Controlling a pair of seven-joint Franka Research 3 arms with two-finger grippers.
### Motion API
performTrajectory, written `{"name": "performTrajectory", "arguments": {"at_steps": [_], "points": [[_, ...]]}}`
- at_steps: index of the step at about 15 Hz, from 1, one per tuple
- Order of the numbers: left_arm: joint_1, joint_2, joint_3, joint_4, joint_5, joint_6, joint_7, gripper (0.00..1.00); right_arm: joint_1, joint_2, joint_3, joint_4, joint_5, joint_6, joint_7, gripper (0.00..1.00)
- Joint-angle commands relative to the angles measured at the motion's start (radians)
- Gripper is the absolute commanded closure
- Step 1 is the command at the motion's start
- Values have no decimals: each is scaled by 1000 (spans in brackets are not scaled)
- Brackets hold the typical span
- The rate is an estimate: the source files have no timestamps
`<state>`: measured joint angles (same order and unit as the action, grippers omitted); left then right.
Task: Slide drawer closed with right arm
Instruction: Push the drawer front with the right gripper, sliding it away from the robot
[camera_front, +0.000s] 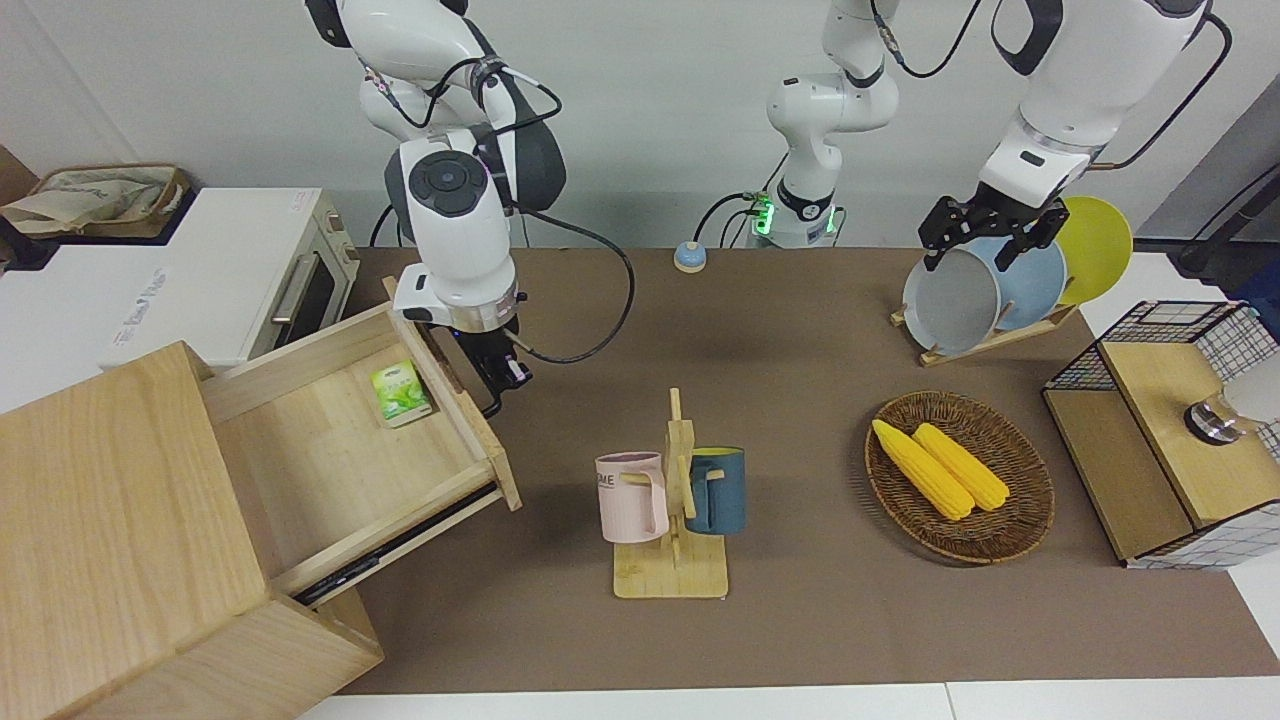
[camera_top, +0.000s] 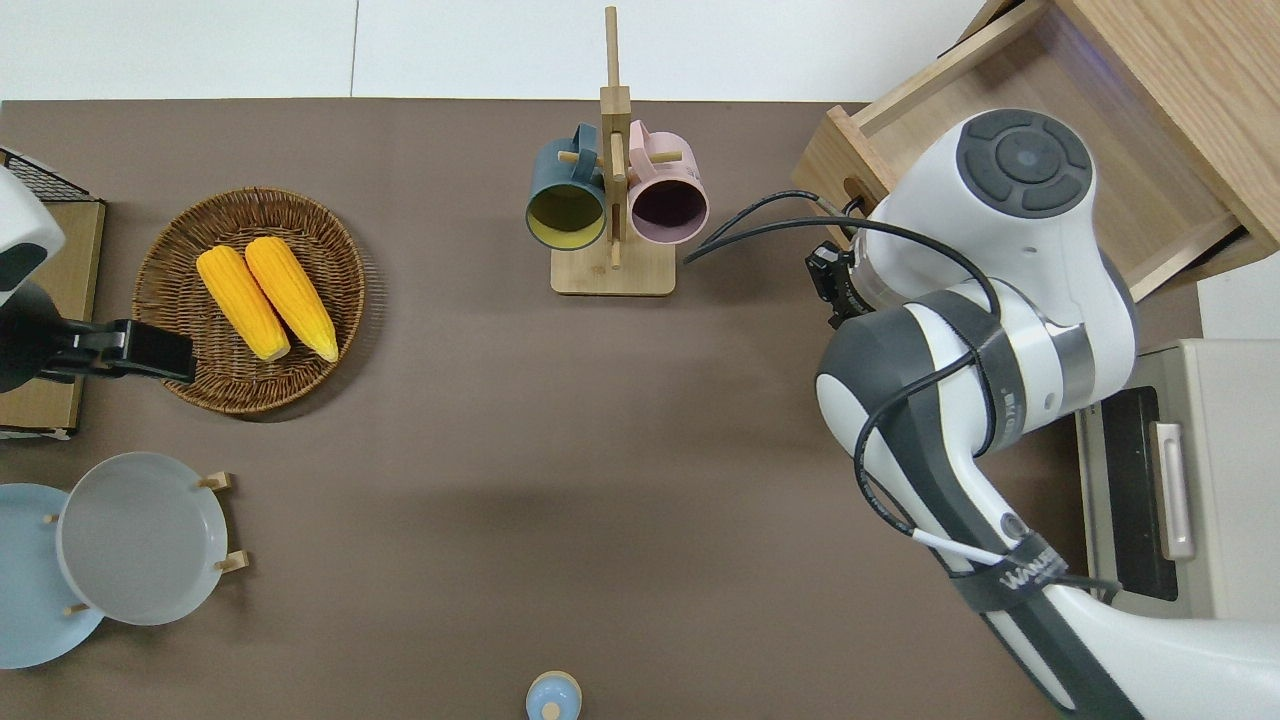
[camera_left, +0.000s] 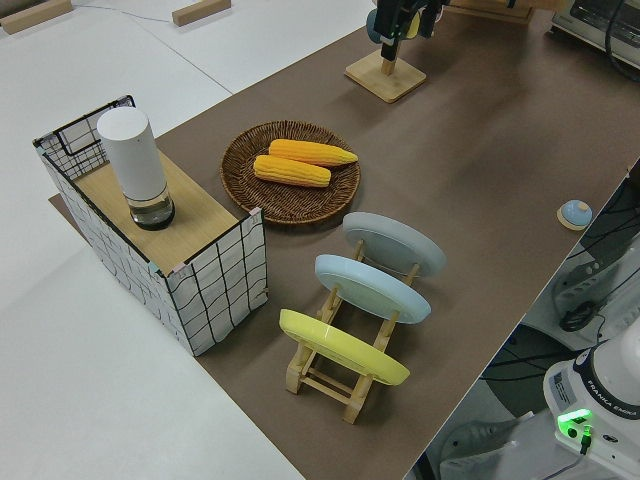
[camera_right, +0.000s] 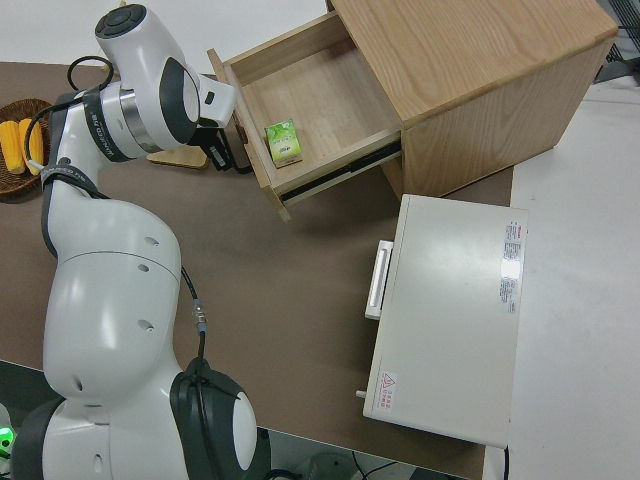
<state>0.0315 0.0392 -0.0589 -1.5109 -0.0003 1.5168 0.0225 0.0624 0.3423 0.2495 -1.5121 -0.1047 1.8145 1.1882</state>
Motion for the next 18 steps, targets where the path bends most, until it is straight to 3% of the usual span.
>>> {"name": "performTrajectory", "arguments": {"at_steps": [1,7,18], "points": [[5,11,-7,24,17,-20,10,7,-32,46,4,55,-27,22,7,1000],[5,11,-7,26,17,-20,10,7,-75,55,-12,64,-33,71,1,1000],[5,11,-7,24,17,-20,10,7,-185,83,-12,133,-46,80,-139,1000]]}}
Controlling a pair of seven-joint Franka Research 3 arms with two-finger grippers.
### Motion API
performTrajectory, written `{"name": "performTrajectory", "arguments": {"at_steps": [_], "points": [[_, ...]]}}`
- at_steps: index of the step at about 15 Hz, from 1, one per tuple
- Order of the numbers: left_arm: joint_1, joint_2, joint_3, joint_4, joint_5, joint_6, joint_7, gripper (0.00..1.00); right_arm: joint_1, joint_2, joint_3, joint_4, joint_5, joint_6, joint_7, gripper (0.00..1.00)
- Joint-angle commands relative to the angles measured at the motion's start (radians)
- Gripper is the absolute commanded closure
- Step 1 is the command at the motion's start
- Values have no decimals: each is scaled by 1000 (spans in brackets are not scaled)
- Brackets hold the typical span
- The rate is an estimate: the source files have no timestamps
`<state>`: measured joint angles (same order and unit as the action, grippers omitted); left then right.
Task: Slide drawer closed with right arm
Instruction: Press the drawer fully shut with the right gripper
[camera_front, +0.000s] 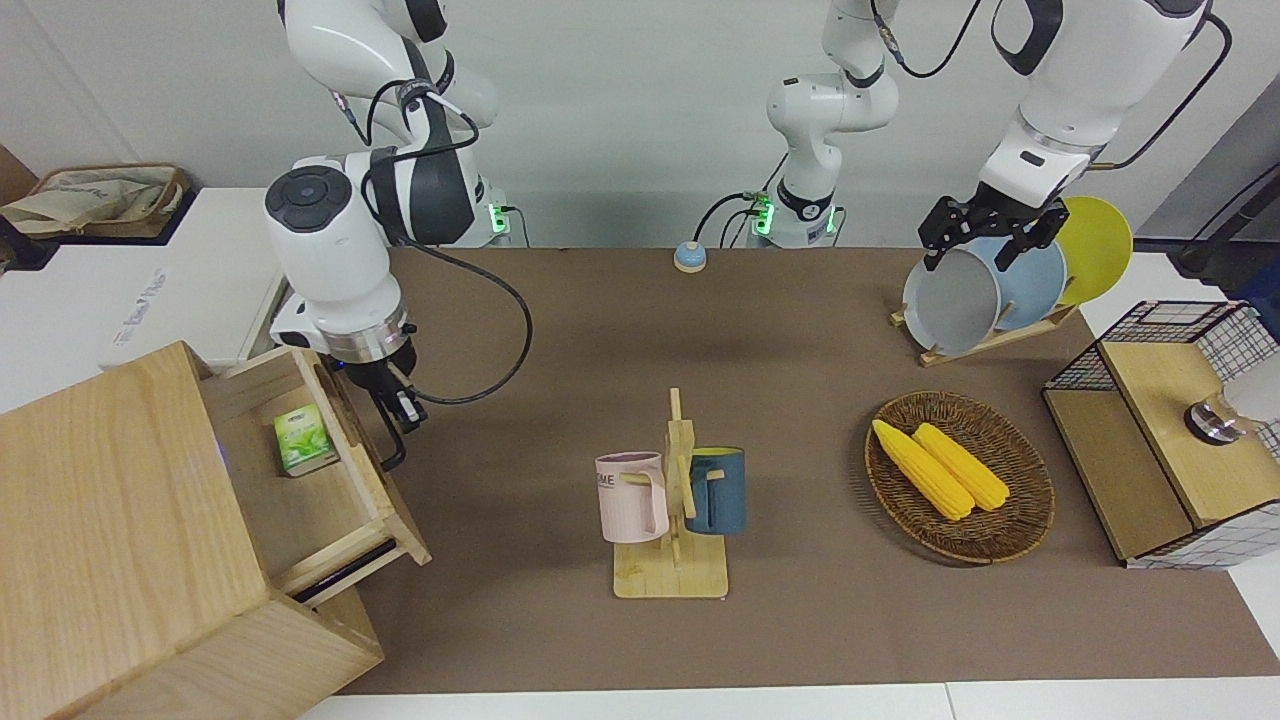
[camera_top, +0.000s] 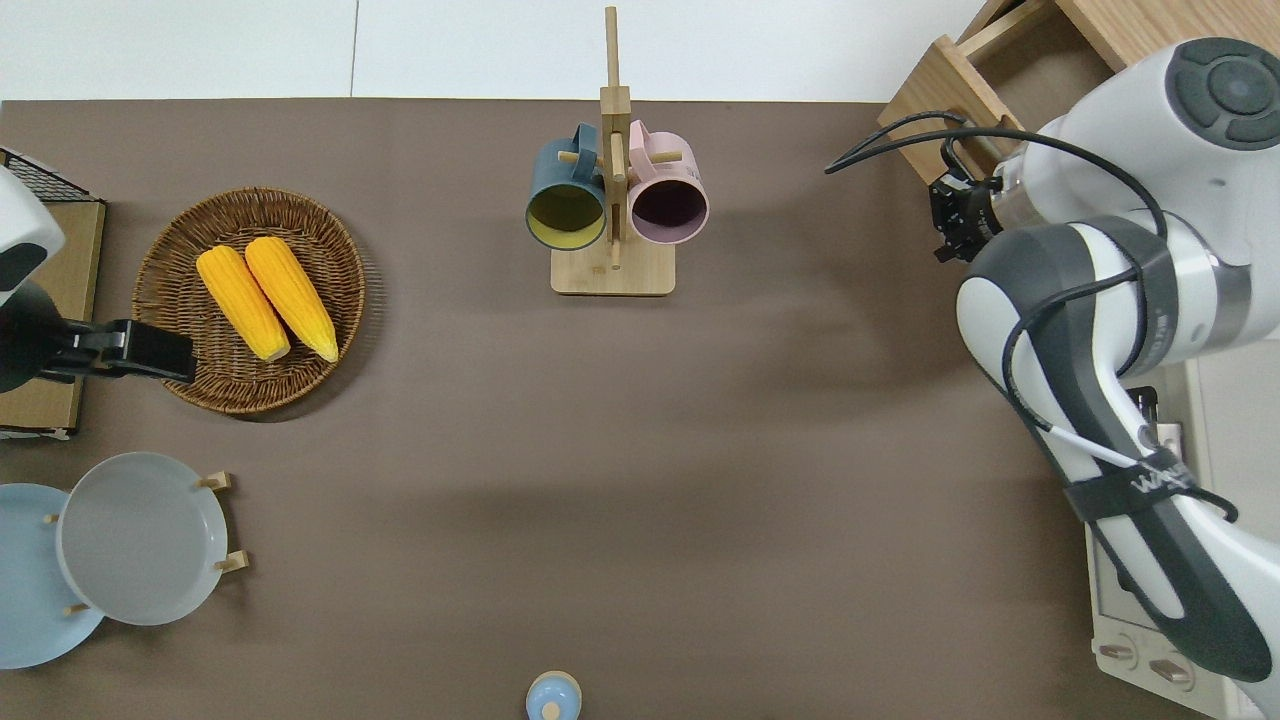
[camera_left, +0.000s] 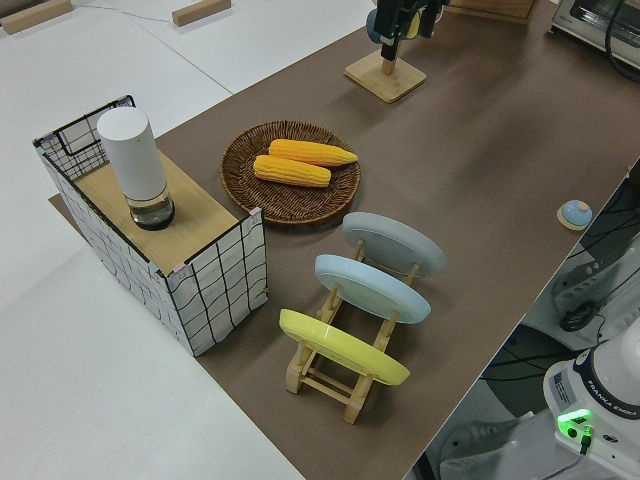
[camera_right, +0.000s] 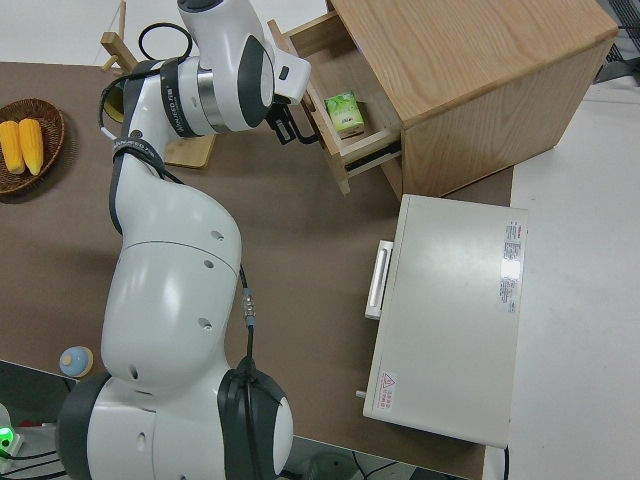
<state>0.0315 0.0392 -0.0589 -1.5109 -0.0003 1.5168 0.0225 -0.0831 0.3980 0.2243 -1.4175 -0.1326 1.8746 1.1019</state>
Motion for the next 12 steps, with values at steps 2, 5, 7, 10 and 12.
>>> {"name": "performTrajectory", "arguments": {"at_steps": [2,5,7,10,12], "points": [[5,11,-7,24,17,-20,10,7,-58,28,15,41,-15,27,-56,1000],[5,11,-7,24,17,-20,10,7,-87,33,17,45,-13,40,-85,1000],[5,11,-7,24,17,-20,10,7,-104,41,17,52,-9,40,-109,1000],[5,11,-7,24,17,-20,10,7,-133,53,21,71,-7,40,-128,1000],[5,11,-7,24,17,-20,10,7,-150,62,26,86,-5,38,-151,1000]]}}
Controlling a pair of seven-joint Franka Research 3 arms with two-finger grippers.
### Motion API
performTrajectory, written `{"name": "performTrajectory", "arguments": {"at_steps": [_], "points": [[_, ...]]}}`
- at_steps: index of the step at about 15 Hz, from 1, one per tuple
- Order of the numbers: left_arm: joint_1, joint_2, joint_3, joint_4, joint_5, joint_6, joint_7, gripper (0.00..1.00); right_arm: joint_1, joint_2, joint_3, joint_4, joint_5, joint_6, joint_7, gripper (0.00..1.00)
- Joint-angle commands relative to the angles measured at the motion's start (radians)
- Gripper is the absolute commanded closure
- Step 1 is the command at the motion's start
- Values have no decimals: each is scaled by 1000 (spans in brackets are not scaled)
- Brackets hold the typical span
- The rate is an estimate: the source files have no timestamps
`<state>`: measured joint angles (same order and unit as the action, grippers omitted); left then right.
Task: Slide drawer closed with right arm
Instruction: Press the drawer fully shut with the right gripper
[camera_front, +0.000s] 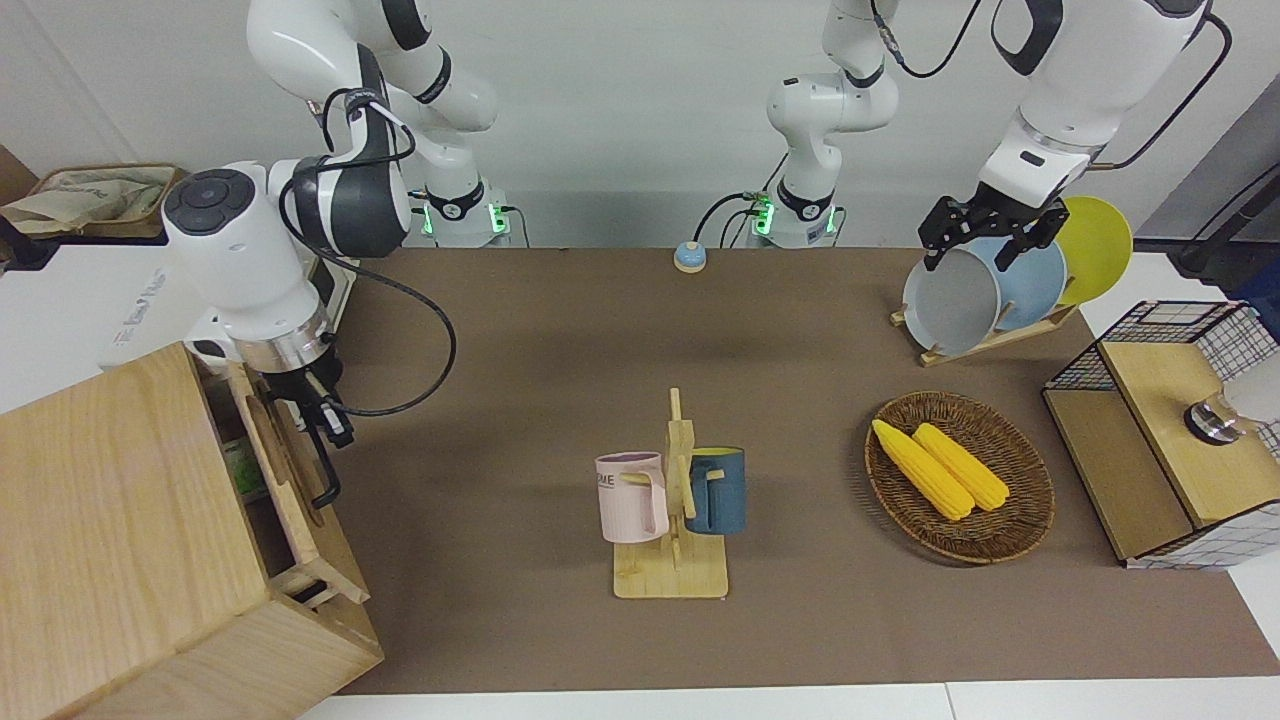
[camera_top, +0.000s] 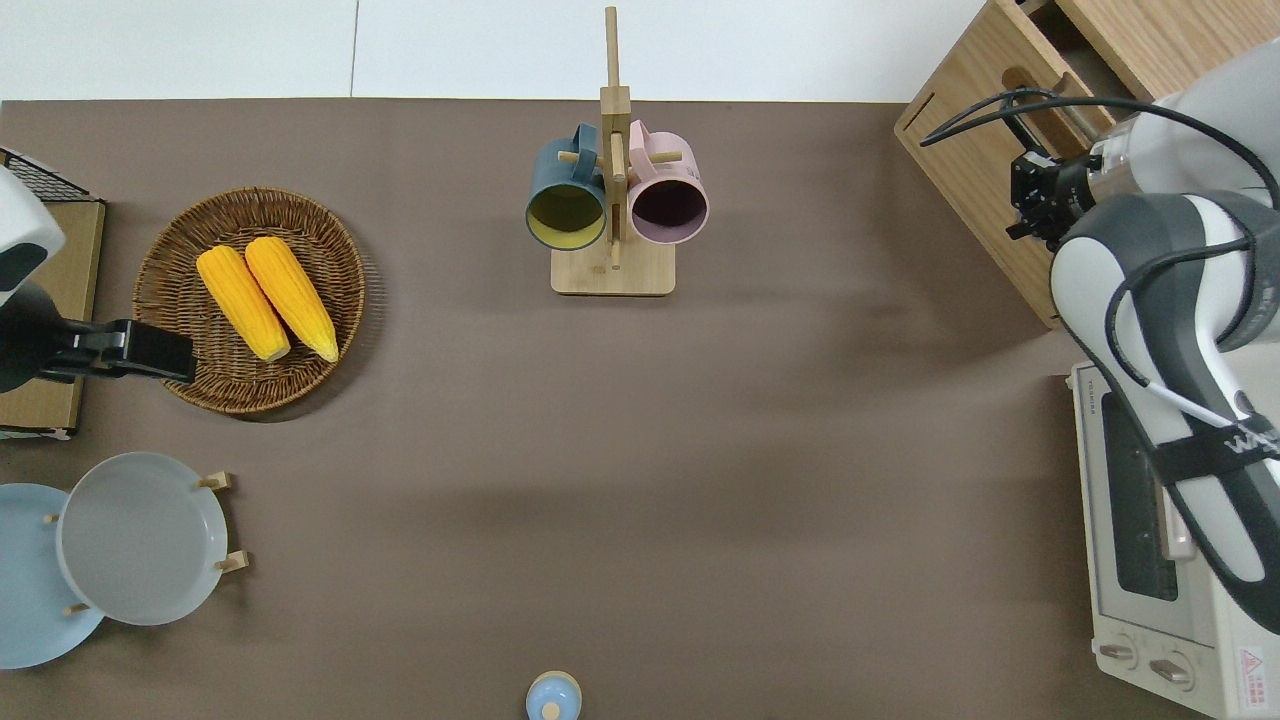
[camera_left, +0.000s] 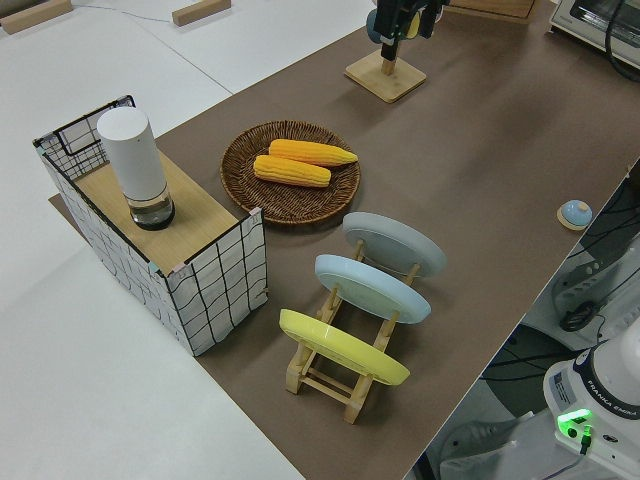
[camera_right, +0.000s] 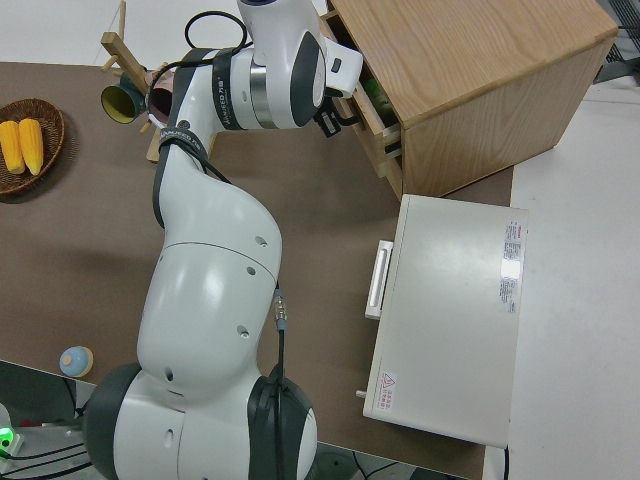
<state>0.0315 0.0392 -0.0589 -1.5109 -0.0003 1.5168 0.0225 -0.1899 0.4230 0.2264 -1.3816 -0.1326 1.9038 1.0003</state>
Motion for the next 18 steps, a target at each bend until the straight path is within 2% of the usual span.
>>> {"name": "performTrajectory", "arguments": {"at_steps": [1,4,11,13,18], "points": [[5,11,-7,24,17,-20,10,7,-51,39,27,56,-5,9,-54,1000],[5,11,-7,24,17,-20,10,7,-65,46,31,75,-4,5,-81,1000],[5,11,-7,26,17,-20,10,7,-94,62,39,82,-4,1,-123,1000],[5,11,-7,24,17,-20,10,7,-95,63,56,87,-4,-2,-121,1000],[5,11,-7,24,17,-20,10,7,-77,57,57,85,-1,-15,-115,1000]]}}
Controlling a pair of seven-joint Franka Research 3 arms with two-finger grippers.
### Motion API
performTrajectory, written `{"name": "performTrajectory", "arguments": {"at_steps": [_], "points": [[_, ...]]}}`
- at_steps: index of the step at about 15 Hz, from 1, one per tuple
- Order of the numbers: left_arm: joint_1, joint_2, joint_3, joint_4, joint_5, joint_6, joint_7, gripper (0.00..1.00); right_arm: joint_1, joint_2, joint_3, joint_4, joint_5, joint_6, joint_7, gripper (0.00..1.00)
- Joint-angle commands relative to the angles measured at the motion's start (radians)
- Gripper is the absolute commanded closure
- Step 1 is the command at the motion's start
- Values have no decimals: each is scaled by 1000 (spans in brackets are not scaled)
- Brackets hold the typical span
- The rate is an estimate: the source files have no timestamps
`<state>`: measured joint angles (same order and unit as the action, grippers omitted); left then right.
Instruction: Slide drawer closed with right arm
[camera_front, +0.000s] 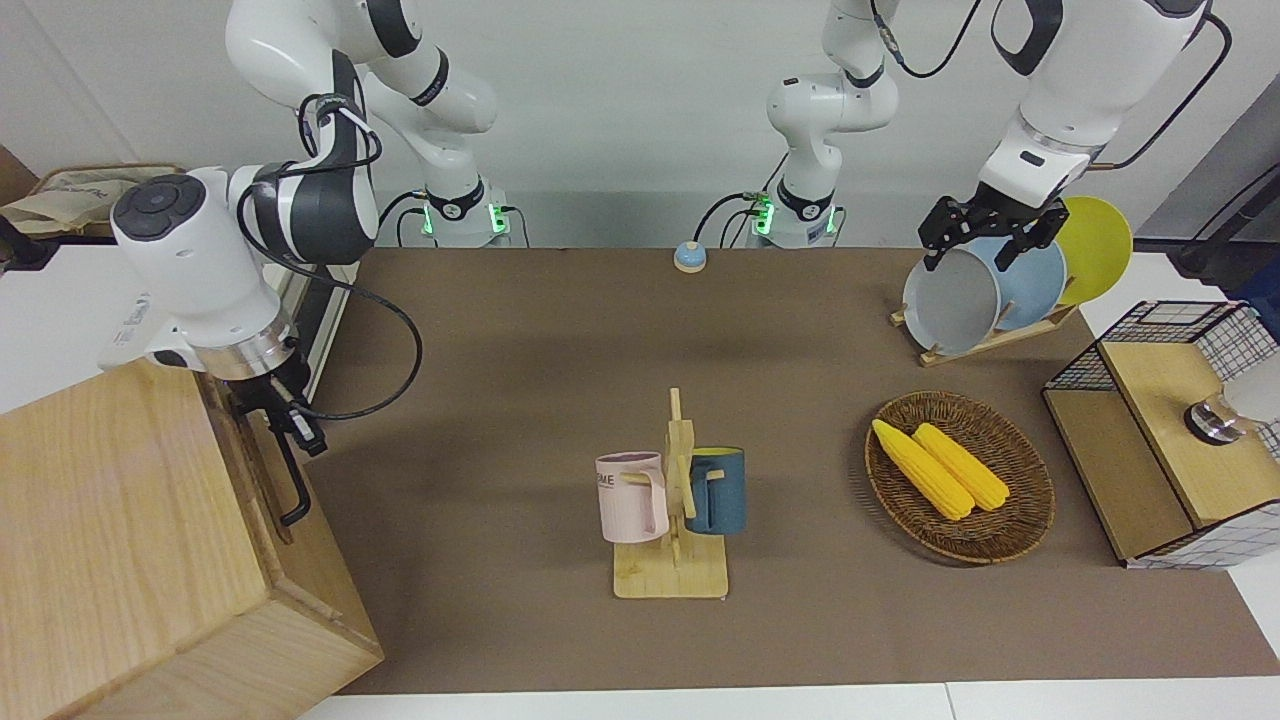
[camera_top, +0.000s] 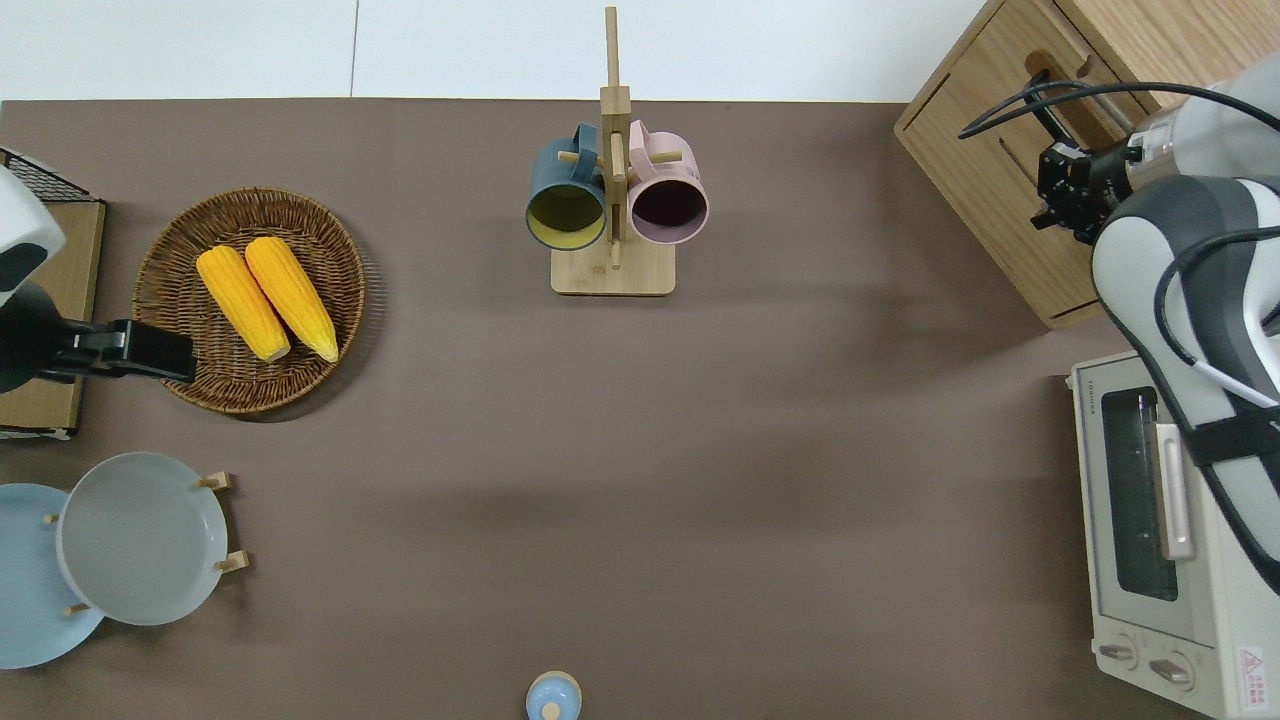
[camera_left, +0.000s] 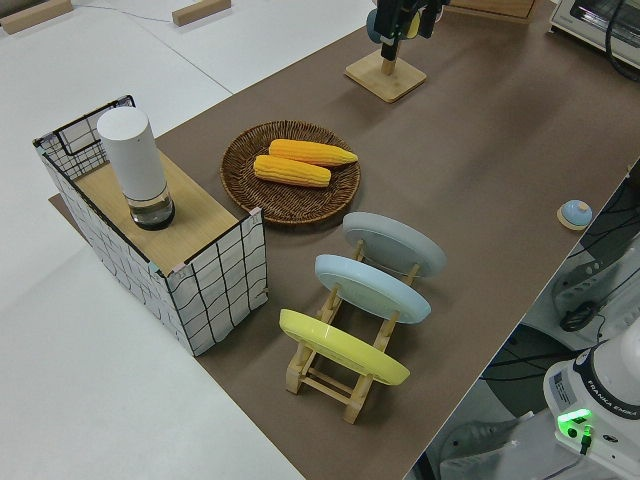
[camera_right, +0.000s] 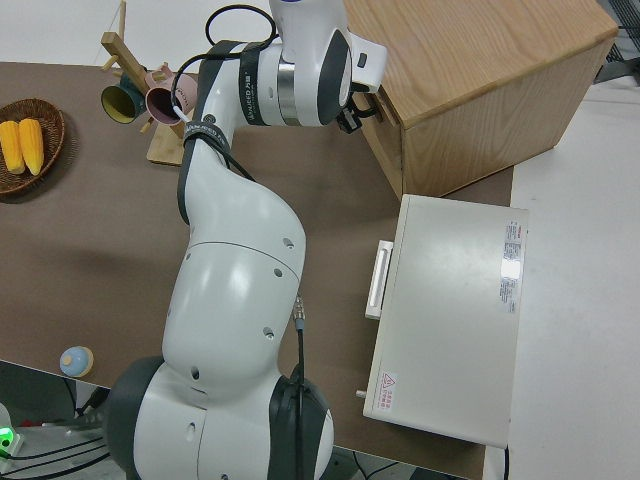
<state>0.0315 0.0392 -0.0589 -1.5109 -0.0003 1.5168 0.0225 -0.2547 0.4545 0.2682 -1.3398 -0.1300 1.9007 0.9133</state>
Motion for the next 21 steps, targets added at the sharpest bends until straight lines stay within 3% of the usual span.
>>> {"name": "performTrajectory", "arguments": {"at_steps": [1,3,13,16,19,21], "points": [[5,11,-7,26,17,-20,10,7,-9,23,25,42,-2,-18,-30,1000],[5,11,-7,24,17,-20,10,7,-6,21,52,40,-5,-37,-37,1000],[5,11,-7,24,17,-20,10,7,172,-72,54,31,-2,-213,-165,1000],[5,11,-7,26,17,-20,10,7,216,-143,54,1,-2,-227,-177,1000],[5,11,-7,26,17,-20,10,7,253,-212,43,-24,1,-267,-281,1000],[5,11,-7,24,17,-20,10,7,271,-267,33,-64,10,-284,-350,1000]]}}
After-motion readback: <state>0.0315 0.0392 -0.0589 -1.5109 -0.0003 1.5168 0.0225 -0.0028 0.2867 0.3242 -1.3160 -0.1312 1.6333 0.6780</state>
